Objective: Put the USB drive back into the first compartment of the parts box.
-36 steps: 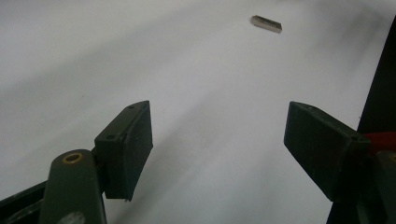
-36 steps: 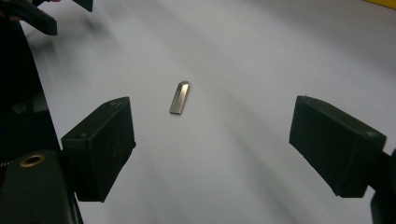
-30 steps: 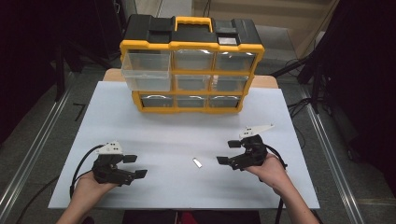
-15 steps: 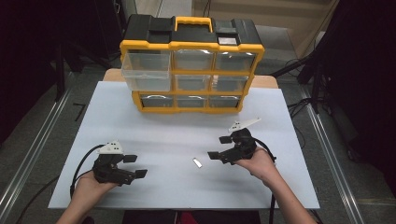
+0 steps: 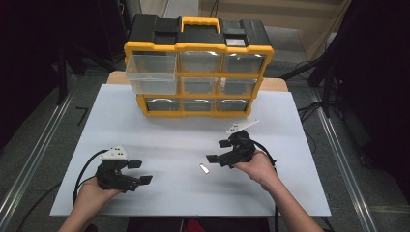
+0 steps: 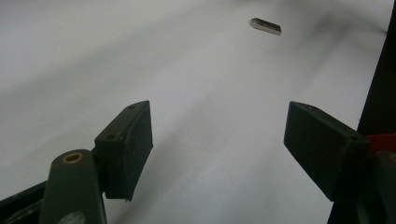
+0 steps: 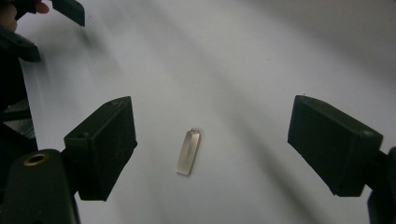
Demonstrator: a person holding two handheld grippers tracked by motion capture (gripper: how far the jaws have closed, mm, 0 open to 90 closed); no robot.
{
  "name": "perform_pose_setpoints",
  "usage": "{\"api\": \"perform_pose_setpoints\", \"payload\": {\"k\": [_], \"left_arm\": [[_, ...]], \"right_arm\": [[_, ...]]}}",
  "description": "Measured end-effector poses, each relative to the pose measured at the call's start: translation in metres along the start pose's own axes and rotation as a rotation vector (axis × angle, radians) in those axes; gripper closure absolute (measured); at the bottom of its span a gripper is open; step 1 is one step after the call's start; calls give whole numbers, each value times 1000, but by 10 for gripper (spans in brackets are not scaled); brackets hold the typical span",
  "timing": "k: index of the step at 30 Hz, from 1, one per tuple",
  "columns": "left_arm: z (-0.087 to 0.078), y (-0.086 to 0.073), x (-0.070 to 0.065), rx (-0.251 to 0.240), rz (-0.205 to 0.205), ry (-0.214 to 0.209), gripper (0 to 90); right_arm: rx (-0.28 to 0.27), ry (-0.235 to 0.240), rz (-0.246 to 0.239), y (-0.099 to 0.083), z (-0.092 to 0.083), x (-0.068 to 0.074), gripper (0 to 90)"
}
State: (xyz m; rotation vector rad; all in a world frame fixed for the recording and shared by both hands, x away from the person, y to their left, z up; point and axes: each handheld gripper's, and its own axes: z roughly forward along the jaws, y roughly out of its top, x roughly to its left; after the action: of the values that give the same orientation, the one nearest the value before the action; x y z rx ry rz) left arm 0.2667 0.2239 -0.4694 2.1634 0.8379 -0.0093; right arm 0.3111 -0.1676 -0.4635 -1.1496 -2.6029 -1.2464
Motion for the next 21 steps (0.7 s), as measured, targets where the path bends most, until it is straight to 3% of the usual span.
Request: {"api": "perform_pose_setpoints", "payload": {"k": [12,21], "left_arm": [[-1,0,0,3,6,1,247],[-2,0,-1,2,6,0,247]], "right_arm": [[22,-64,26,-2,13,9,136],[57,-76,35,-8,20,12,187]]}}
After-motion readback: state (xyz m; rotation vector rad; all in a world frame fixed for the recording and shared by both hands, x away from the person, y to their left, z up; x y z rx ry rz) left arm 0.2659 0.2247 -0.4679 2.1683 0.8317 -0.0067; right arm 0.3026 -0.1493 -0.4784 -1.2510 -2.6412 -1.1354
